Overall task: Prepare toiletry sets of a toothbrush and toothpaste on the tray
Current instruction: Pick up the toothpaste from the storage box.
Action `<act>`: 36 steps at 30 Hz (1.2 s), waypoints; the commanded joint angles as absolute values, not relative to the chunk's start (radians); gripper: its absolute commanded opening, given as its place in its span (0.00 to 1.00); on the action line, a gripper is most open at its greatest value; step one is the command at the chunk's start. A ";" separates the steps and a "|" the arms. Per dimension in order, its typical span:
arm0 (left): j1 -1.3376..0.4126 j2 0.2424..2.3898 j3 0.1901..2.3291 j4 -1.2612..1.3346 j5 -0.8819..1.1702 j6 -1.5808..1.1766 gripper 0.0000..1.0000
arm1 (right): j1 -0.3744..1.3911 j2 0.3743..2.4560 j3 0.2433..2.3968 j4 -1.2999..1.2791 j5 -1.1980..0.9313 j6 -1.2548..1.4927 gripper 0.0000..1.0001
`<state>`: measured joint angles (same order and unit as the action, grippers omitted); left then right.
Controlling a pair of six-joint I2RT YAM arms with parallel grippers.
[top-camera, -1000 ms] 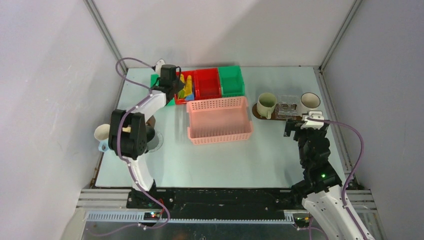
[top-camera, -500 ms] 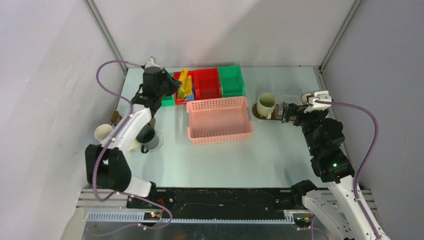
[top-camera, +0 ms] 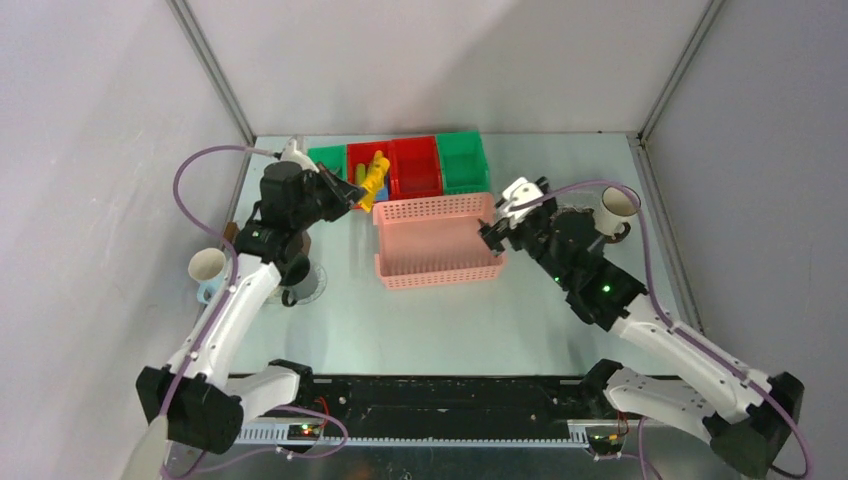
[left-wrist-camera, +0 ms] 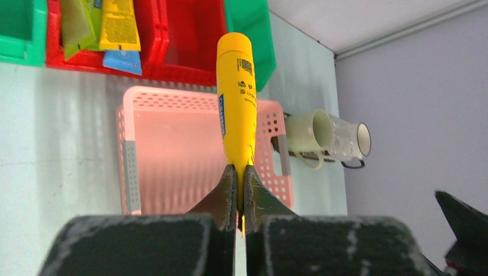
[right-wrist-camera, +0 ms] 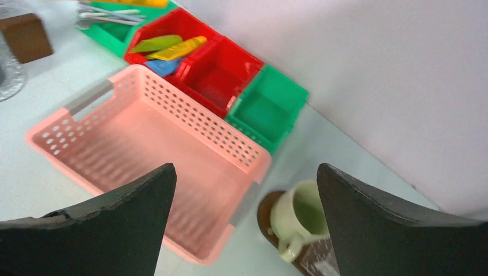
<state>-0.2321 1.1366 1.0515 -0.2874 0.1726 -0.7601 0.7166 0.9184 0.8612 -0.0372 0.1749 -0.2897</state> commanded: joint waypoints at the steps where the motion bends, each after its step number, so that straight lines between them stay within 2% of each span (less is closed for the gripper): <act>1: -0.253 1.048 1.025 -0.305 0.247 -0.784 0.00 | 0.792 0.987 0.902 0.158 0.128 -0.407 0.94; 11: -0.286 0.946 0.951 -0.344 0.311 -0.856 0.00 | 0.953 1.198 0.899 0.397 -0.037 -0.582 0.82; 23: -0.375 0.965 0.917 -0.276 0.260 -1.042 0.00 | 1.093 1.435 0.897 0.718 -0.019 -0.750 0.75; 29: -0.381 0.962 0.911 -0.253 0.246 -1.102 0.00 | 1.118 1.493 0.897 0.756 0.073 -0.779 0.62; 32: -0.383 0.956 0.898 -0.234 0.246 -1.128 0.00 | 1.121 1.507 0.897 0.770 0.119 -0.772 0.46; 36: -0.382 0.937 0.888 -0.234 0.231 -1.151 0.00 | 1.123 1.523 0.897 0.793 0.177 -0.768 0.41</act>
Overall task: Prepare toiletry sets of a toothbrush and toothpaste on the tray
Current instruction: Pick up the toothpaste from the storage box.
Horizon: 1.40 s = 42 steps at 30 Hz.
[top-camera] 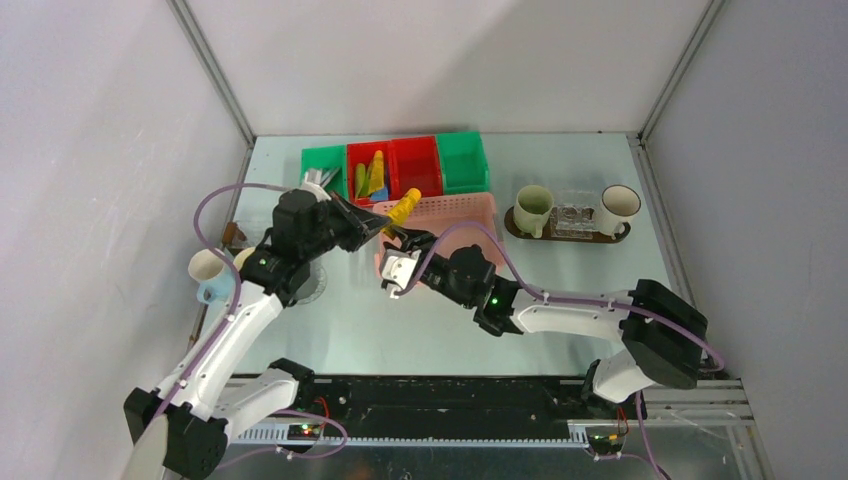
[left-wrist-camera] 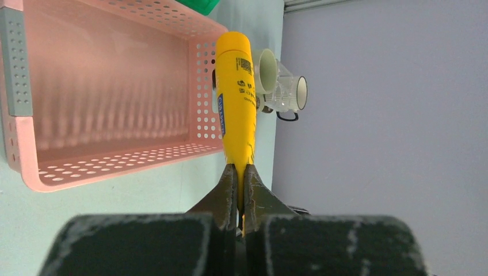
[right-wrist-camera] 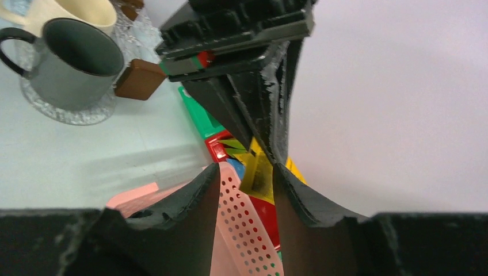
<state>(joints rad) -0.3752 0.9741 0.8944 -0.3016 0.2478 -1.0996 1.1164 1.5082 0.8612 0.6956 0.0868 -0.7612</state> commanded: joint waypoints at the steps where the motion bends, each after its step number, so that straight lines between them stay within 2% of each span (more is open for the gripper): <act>1: -0.383 0.930 0.886 -0.238 0.224 -1.155 0.00 | 1.124 1.530 0.897 0.807 0.187 -0.770 0.41; 10: -0.382 0.902 0.876 -0.243 0.224 -1.182 0.00 | 1.125 1.564 0.897 0.864 0.245 -0.806 0.40; 17: -0.383 0.897 0.864 -0.240 0.223 -1.194 0.00 | 1.135 1.571 0.897 0.895 0.226 -0.818 0.36; 23: -0.388 0.895 0.856 -0.218 0.239 -1.210 0.00 | 1.141 1.576 0.897 0.891 0.217 -0.820 0.18; 26: -0.388 0.893 0.859 -0.221 0.240 -1.207 0.00 | 1.142 1.579 0.896 0.890 0.224 -0.823 0.00; 29: -0.390 0.890 0.857 -0.219 0.244 -1.206 0.02 | 1.142 1.577 0.897 0.888 0.229 -0.824 0.00; 31: -0.390 0.886 0.856 -0.220 0.240 -1.197 0.10 | 1.143 1.569 0.897 0.879 0.229 -0.823 0.00; 39: -0.390 0.834 0.886 -0.288 0.127 -1.080 0.66 | 1.138 1.474 0.897 0.757 0.212 -0.750 0.00; 42: -0.389 0.818 0.927 -0.335 0.035 -0.980 0.78 | 1.128 1.421 0.897 0.685 0.208 -0.701 0.00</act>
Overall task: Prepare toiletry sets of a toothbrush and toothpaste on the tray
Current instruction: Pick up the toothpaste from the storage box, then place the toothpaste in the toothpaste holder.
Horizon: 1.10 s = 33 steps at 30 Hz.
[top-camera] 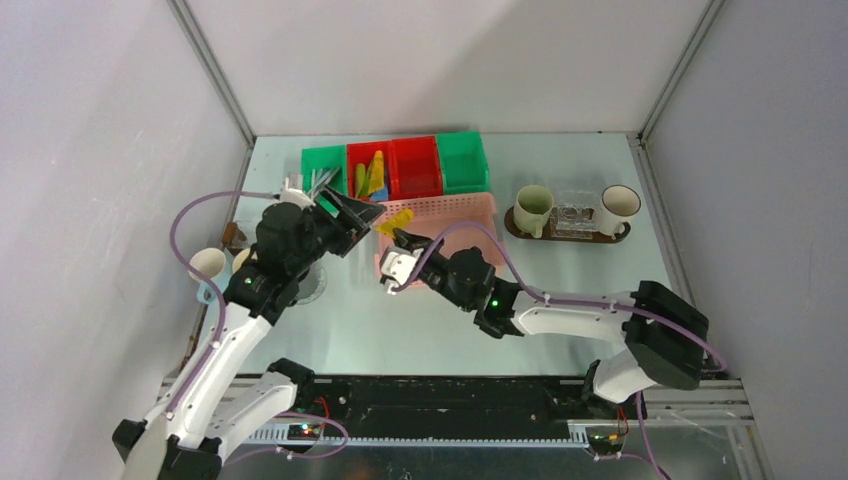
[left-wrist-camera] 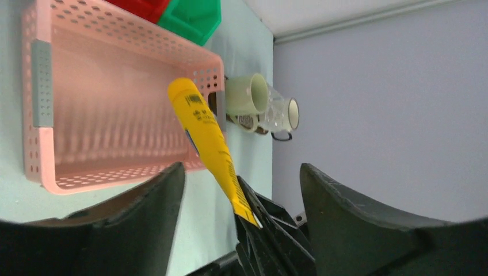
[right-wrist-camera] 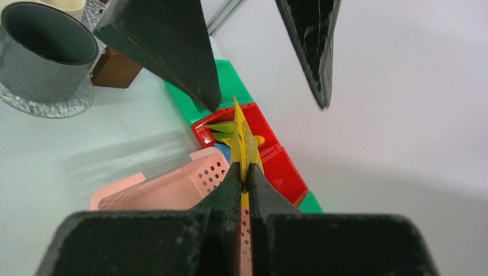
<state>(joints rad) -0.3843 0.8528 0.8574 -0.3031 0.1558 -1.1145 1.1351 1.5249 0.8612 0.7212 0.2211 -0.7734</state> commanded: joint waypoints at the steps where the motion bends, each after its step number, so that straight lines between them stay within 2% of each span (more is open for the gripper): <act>1: -0.390 0.807 0.940 -0.355 0.019 -0.960 0.83 | 1.122 1.410 0.897 0.669 0.211 -0.680 0.00; 5: -0.390 0.749 0.956 -0.379 -0.183 -0.817 0.95 | 1.091 1.338 0.897 0.572 0.219 -0.603 0.00; 9: -0.390 0.673 0.915 -0.353 -0.328 -0.621 0.99 | 1.040 1.259 0.897 0.465 0.240 -0.517 0.00; 14: -0.390 0.585 0.820 -0.279 -0.437 -0.477 1.00 | 0.957 1.165 0.924 0.364 0.340 -0.416 0.00; 22: -0.390 0.512 0.646 -0.137 -0.563 -0.308 1.00 | 0.789 1.090 1.010 0.200 0.673 -0.165 0.00; 33: -0.390 0.497 0.605 -0.068 -0.696 -0.153 1.00 | 0.498 1.115 1.019 0.146 0.915 0.153 0.00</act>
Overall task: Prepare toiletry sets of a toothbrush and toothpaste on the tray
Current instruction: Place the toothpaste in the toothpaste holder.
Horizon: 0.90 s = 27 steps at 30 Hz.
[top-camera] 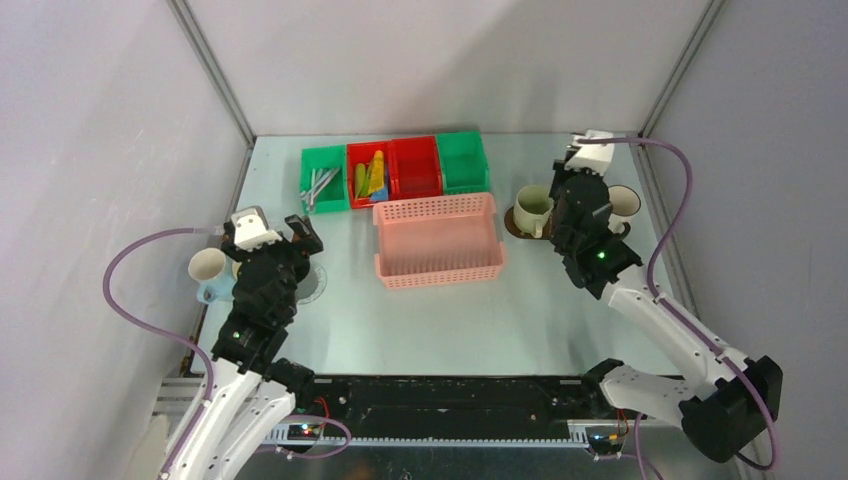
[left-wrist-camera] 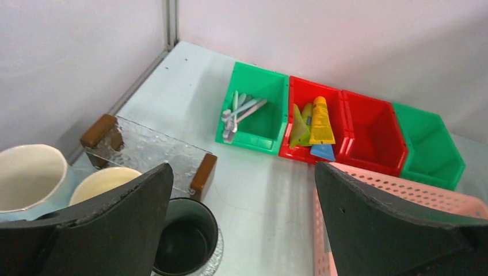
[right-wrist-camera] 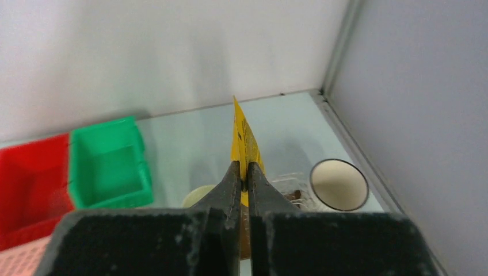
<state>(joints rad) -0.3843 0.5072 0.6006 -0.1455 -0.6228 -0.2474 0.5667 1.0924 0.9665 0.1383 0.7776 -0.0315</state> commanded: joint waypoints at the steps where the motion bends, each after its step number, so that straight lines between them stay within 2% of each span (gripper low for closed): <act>1: -0.390 0.498 0.610 -0.064 -0.698 -0.133 1.00 | 0.468 1.133 1.030 0.124 0.944 0.183 0.00; 10: -0.389 0.512 0.607 0.031 -0.760 -0.003 1.00 | 0.372 1.314 1.119 0.006 1.183 0.486 0.00; 27: -0.386 0.546 0.579 0.036 -0.728 -0.100 0.98 | 0.366 1.486 1.170 0.011 1.328 0.637 0.00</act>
<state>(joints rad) -0.3840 0.5442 0.5835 0.0059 -0.7288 -0.0711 0.3687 1.4704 1.1137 0.0002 1.2411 0.5598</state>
